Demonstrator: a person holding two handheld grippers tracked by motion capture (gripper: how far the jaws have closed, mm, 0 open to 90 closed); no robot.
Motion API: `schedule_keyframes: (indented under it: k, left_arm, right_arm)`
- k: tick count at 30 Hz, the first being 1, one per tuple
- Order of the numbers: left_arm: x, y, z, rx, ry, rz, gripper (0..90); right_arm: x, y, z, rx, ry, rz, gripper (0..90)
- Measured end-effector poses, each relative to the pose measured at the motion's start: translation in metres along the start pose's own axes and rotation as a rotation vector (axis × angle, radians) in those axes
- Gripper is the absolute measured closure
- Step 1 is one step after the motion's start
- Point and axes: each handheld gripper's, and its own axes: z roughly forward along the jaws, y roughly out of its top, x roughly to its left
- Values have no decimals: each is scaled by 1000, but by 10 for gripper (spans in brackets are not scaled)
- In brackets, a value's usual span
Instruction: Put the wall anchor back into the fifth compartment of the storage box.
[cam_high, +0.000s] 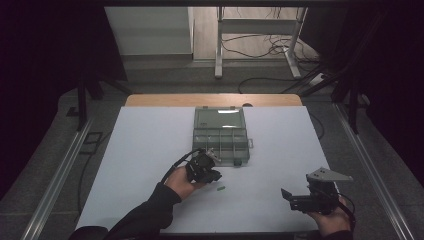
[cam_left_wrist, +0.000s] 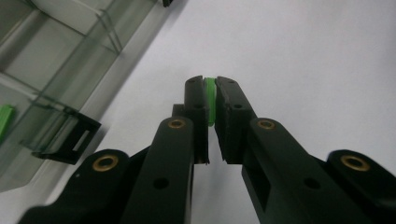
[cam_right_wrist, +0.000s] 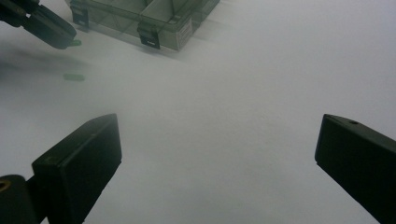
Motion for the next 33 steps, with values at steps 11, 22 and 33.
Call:
schedule_keyframes:
  k: [11, 22, 33]
  left_arm:
    - [12, 1, -15, -34, 20, -34, 837]
    - [27, 1, -36, -91, 59, -65, 838]
    - [40, 2, -48, -109, 83, -92, 837]
  right_arm:
    - [-1, 0, 0, -2, 10, 1, 13]
    - [-2, 0, 0, -5, 6, 22, 8]
    - [-2, 0, 0, 0, 4, 27, 5]
